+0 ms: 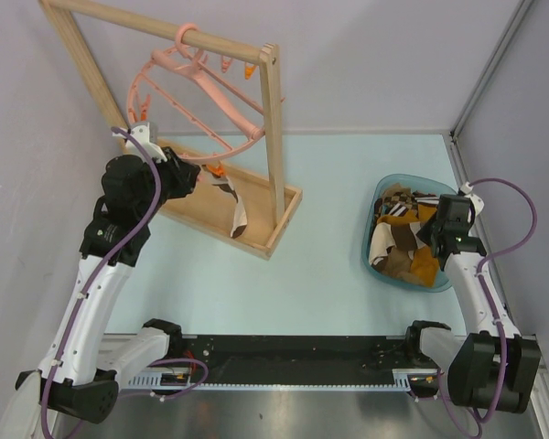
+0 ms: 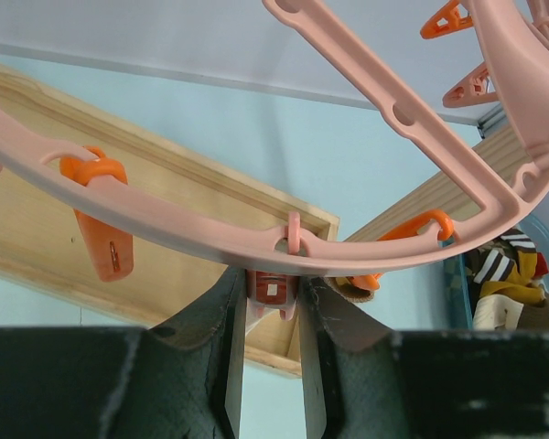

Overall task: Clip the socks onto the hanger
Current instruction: Pick up the sock from the bin, then clamp the sock onto the hanger.

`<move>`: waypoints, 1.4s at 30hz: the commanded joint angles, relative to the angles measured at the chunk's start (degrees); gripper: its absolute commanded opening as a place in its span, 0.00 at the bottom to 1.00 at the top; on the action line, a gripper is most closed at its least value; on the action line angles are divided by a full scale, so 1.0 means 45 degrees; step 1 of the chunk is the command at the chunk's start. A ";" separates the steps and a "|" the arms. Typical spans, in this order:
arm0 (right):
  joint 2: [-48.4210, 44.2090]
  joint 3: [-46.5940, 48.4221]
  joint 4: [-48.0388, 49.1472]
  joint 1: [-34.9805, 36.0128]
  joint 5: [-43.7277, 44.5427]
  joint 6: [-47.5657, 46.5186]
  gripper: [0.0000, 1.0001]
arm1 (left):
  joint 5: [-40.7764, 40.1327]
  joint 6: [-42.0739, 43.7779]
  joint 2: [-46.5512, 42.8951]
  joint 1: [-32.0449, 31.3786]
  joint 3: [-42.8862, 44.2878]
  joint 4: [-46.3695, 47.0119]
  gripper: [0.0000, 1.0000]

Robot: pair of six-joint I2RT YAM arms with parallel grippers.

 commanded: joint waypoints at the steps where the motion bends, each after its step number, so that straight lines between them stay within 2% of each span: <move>1: -0.0614 0.0046 -0.0138 -0.0050 -0.0009 0.0262 0.19 | 0.0287 -0.0165 -0.0060 0.0079 0.0471 0.0282 0.11; 6: -0.1279 0.0046 -0.0138 0.0047 0.0010 0.0263 0.04 | 0.0364 -0.0204 -0.0079 0.0079 0.0432 0.0321 0.11; 9: -0.2157 0.0046 0.0192 0.0281 -0.0067 0.0204 0.00 | 0.0345 -0.0184 -0.0079 0.0059 0.0451 0.0282 0.11; 15: -0.4030 0.0065 0.2277 0.1764 -0.0943 -0.0751 0.00 | 0.0462 -0.0087 -0.0040 0.0059 0.0510 0.0262 0.11; 19: -0.4444 0.0104 0.4408 0.3481 -0.1921 -0.1397 0.00 | 0.0619 -0.0086 -0.0001 0.0079 0.0510 0.0301 0.11; 21: -0.4309 0.0299 0.5306 0.4847 -0.2137 -0.1437 0.00 | 0.0638 -0.0028 0.0057 0.0079 0.0490 0.0282 0.11; 27: -0.2378 0.1448 0.8099 0.9763 -0.2059 -0.3308 0.00 | 0.0676 -0.0028 0.0136 0.0059 0.0607 0.0262 0.11; 29: -0.1206 0.1879 0.8589 1.0708 -0.2390 -0.4227 0.00 | 0.0794 -0.0047 0.0155 0.0079 0.0588 0.0282 0.11; 30: -0.0835 0.2230 0.9192 1.1369 -0.3204 -0.4365 0.00 | 0.0833 -0.0028 0.0175 0.0079 0.0588 0.0301 0.11; 35: 0.1915 0.3110 1.1343 1.2332 -0.5725 -0.4796 0.00 | 0.1399 -0.0125 0.0155 0.0078 0.0393 0.0594 0.11; 42: 0.4808 0.4634 1.3160 1.3172 -0.7020 -0.4836 0.00 | 0.1770 -0.0067 0.0019 0.0079 0.0178 0.0925 0.10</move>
